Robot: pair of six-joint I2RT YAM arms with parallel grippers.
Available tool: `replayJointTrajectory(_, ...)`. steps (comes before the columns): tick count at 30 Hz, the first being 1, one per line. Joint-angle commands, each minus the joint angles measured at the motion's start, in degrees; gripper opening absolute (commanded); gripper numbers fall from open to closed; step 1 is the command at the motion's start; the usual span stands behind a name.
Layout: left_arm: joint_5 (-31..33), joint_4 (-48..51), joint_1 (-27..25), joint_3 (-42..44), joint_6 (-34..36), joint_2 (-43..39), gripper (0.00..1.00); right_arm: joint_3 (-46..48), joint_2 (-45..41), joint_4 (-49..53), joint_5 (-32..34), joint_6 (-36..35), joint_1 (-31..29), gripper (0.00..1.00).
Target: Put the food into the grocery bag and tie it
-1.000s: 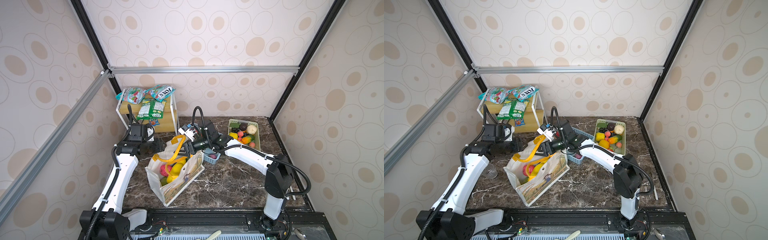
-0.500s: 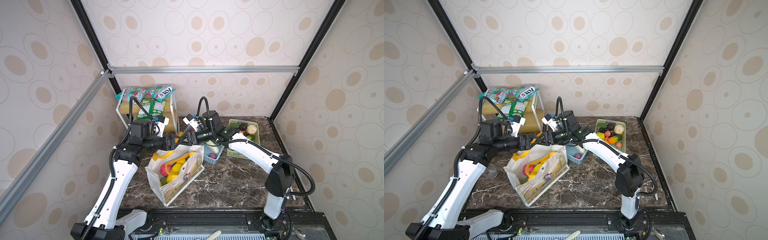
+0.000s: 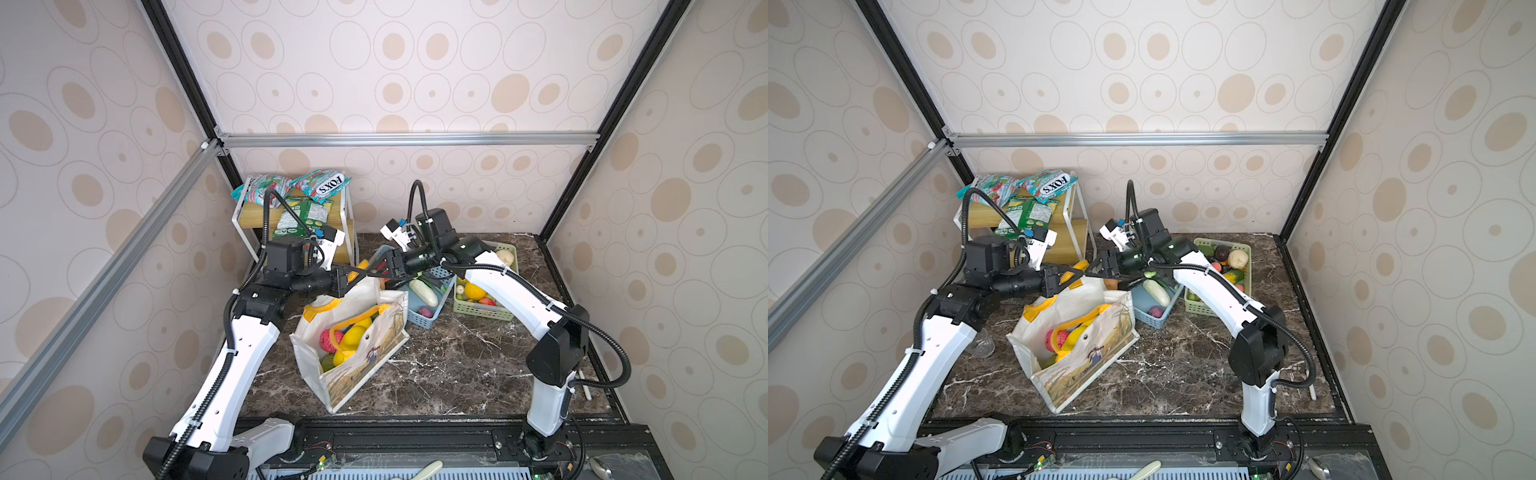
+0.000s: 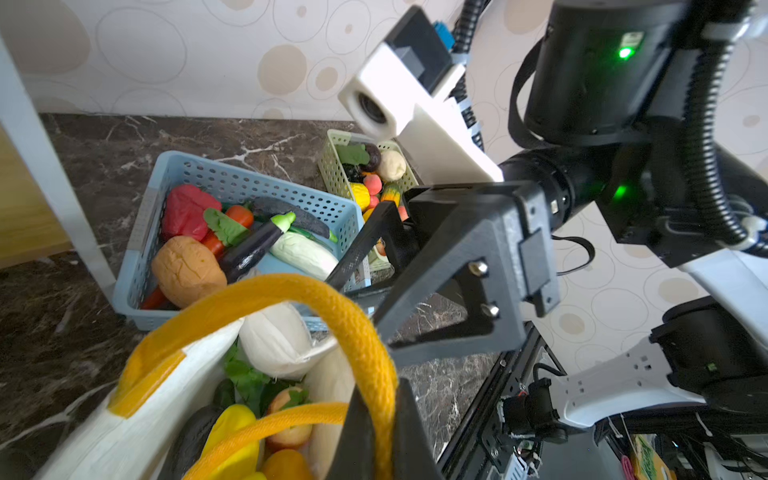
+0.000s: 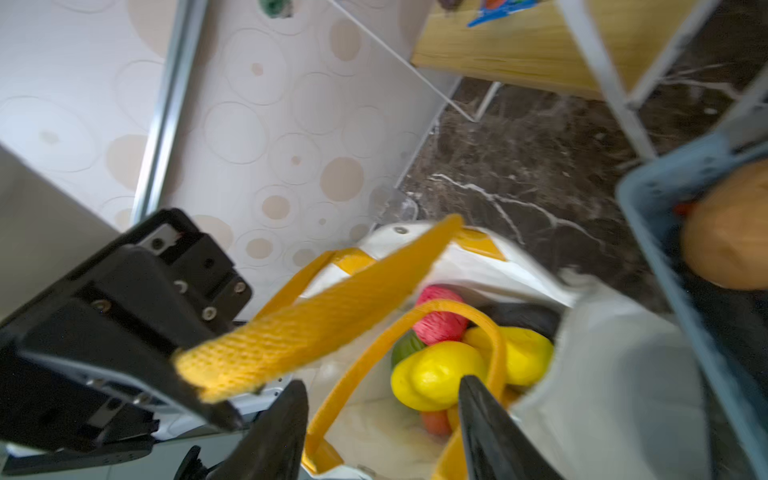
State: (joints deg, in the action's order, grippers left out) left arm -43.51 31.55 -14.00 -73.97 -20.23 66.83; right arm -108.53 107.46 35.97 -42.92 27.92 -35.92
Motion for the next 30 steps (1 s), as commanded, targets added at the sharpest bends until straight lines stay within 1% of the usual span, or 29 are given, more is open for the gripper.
replayJointTrajectory(1,-2.73,-4.58,-0.58,-4.17,-3.6,1.12,0.0,0.45,-3.73,14.8,9.33,-4.36,1.15,0.62)
replayJointTrajectory(5,-1.58,-8.02,-0.53,-5.65,-8.76,2.35,0.0,3.51,-7.49,23.85,12.92,-5.88,1.81,0.67)
replayJointTrajectory(7,-0.87,-8.34,-0.59,-6.41,-9.92,3.01,0.0,5.03,-9.83,27.29,14.31,-4.45,1.82,0.68)
replayJointTrajectory(8,-0.57,-8.41,-0.54,-6.73,-10.25,3.27,0.0,6.45,-11.38,27.58,14.33,-2.62,1.78,0.67)
replayJointTrajectory(10,-1.04,-8.44,-0.55,-7.35,-10.44,4.02,0.0,10.84,-14.26,24.2,13.28,2.84,1.16,0.67)
replayJointTrajectory(12,-1.55,-8.58,-0.62,-7.87,-10.53,4.66,0.0,15.05,-15.59,19.47,14.94,7.69,0.15,0.67)
replayJointTrajectory(14,-1.86,-9.19,-0.63,-7.94,-11.0,4.89,0.0,18.4,-15.15,14.39,15.88,12.0,-0.2,0.66)
replayJointTrajectory(18,-2.34,-10.17,-0.58,-7.5,-11.98,4.48,0.0,21.46,-12.17,3.48,14.28,18.23,-0.42,0.63)
replayJointTrajectory(20,-2.54,-10.77,-0.54,-6.96,-12.36,3.95,0.0,21.58,-11.09,0.71,15.01,19.54,-0.76,0.62)
replayJointTrajectory(22,-2.54,-11.31,-0.59,-6.33,-12.72,3.43,0.0,20.9,-9.94,0.42,15.96,20.0,-0.8,0.62)
replayJointTrajectory(24,-2.55,-11.75,-0.57,-5.71,-13.07,2.98,0.0,20.76,-9.14,-0.61,15.38,20.43,-0.81,0.62)
replayJointTrajectory(27,-2.39,-11.91,-0.54,-5.35,-13.52,2.77,0.0,19.89,-9.65,-0.77,14.64,20.84,-1.01,0.62)
replayJointTrajectory(30,-1.14,-11.96,-0.55,-5.65,-14.56,2.93,0.0,18.54,-11.52,0.64,14.9,21.13,-0.98,0.65)
